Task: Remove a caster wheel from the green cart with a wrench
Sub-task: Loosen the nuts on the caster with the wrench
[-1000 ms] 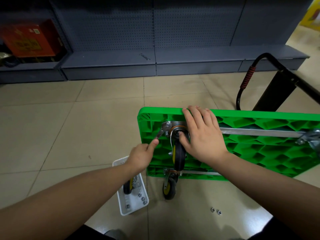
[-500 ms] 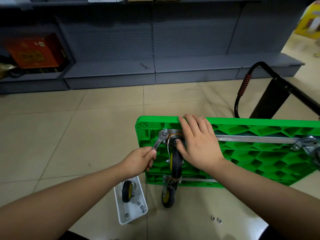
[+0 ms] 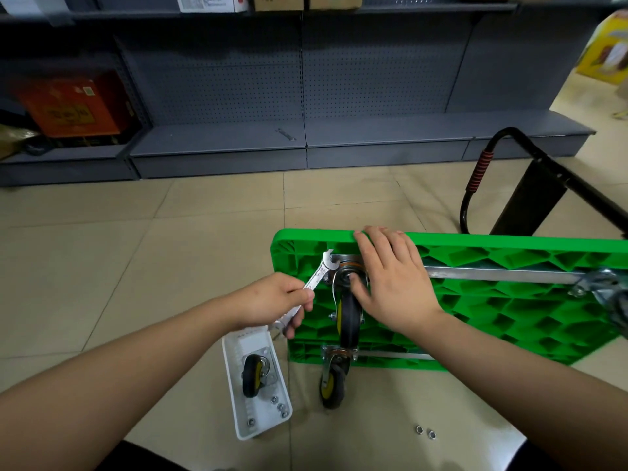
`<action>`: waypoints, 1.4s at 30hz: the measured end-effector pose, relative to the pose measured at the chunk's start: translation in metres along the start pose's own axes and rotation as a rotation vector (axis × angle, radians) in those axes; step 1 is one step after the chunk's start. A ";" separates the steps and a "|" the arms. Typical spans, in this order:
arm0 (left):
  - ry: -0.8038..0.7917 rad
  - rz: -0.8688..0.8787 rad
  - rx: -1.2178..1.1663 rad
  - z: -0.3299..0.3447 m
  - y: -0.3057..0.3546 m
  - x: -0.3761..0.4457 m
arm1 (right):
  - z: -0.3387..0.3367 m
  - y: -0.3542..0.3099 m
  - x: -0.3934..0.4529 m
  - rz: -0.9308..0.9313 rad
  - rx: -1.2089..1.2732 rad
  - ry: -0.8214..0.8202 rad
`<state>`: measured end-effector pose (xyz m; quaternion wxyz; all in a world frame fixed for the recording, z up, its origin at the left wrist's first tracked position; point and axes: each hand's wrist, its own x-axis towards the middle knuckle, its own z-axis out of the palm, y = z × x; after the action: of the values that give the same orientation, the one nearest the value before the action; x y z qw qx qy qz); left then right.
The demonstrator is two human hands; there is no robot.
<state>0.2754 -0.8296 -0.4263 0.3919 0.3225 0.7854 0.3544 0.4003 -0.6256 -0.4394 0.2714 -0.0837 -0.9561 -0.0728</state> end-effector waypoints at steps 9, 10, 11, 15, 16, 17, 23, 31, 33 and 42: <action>0.313 0.069 0.679 -0.050 0.023 -0.012 | 0.001 0.000 0.000 0.018 -0.003 -0.020; 0.349 0.069 0.745 -0.052 0.026 -0.012 | 0.001 -0.001 0.000 0.021 -0.003 -0.020; 0.381 0.067 0.802 -0.054 0.029 -0.012 | 0.002 0.000 -0.001 0.021 -0.004 -0.021; 0.496 0.045 0.955 -0.063 0.040 -0.011 | 0.002 0.000 0.000 0.013 -0.007 -0.021; 0.518 0.042 0.976 -0.064 0.043 -0.011 | 0.002 0.001 0.000 0.010 -0.006 -0.019; 0.532 0.039 0.993 -0.065 0.046 -0.011 | 0.002 0.001 0.000 0.005 -0.007 -0.018; 0.573 0.035 1.095 -0.072 0.057 -0.011 | 0.001 0.002 0.000 -0.002 0.009 -0.007; 0.617 0.056 1.121 -0.081 0.059 -0.008 | 0.001 0.002 0.000 -0.008 0.018 0.005; 0.598 0.086 1.122 -0.083 0.058 -0.007 | 0.001 0.001 -0.001 -0.007 0.015 0.006; 0.587 0.215 1.280 -0.089 0.061 0.001 | 0.002 0.001 -0.001 -0.005 0.017 0.025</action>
<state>0.2142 -0.8227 -0.3380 -0.1391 0.4564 0.8763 -0.0672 0.4005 -0.6246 -0.4413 0.2838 -0.0780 -0.9534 -0.0663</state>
